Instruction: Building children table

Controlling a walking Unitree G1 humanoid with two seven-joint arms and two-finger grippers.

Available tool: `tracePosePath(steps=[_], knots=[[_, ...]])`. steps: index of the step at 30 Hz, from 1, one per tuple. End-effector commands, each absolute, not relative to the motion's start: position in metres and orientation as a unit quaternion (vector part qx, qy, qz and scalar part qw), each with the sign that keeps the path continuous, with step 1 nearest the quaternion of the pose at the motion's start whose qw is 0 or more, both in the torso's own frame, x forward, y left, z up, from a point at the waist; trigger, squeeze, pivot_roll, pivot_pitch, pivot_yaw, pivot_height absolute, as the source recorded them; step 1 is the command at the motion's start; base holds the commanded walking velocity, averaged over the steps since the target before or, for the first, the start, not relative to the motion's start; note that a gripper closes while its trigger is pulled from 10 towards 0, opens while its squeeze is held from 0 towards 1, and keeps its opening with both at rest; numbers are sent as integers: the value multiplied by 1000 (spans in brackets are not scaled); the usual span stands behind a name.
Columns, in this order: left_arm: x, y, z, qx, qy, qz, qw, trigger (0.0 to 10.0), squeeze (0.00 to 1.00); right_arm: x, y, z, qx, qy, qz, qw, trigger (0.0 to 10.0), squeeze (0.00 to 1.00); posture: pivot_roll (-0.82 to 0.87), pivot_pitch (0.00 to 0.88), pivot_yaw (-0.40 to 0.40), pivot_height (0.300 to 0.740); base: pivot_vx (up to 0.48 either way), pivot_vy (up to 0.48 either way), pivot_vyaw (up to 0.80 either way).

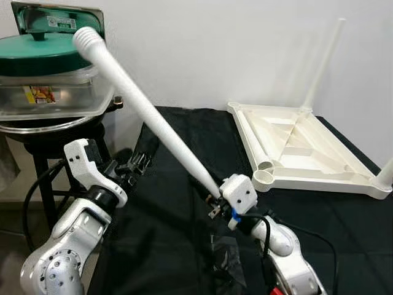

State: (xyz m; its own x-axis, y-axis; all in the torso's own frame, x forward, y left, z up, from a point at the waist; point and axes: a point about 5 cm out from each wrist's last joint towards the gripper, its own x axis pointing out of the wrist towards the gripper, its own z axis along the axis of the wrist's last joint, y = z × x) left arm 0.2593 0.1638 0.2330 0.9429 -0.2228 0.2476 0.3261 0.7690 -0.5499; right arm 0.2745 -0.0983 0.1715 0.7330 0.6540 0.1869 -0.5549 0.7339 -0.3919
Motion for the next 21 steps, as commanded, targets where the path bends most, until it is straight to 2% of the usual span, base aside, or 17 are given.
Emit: tracePosePath(steps=[1, 4, 11, 15, 21], knots=[[261, 164, 231, -313, -73, -148, 935, 10000, 0, 269, -96, 177, -155, -182, 340, 910, 0, 0, 60, 0, -46, 740, 0, 0, 0], [266, 162, 236, -334, -74, -164, 925, 10000, 0, 265, -95, 168, -165, -175, 361, 901, 0, 0, 58, 0, -38, 740, 0, 0, 0], [272, 155, 234, -353, -47, -178, 917, 10000, 0, 264, -95, 167, -167, -179, 361, 900, 0, 0, 59, 0, -33, 740, 0, 0, 0], [275, 153, 232, -357, -36, -175, 917, 10000, 0, 263, -97, 166, -167, -179, 362, 899, 0, 0, 54, 0, -29, 740, 0, 0, 0], [281, 147, 226, -324, -11, -169, 931, 10000, 0, 263, -97, 166, -170, -183, 365, 897, 0, 0, 45, 0, -23, 740, 0, 0, 0]])
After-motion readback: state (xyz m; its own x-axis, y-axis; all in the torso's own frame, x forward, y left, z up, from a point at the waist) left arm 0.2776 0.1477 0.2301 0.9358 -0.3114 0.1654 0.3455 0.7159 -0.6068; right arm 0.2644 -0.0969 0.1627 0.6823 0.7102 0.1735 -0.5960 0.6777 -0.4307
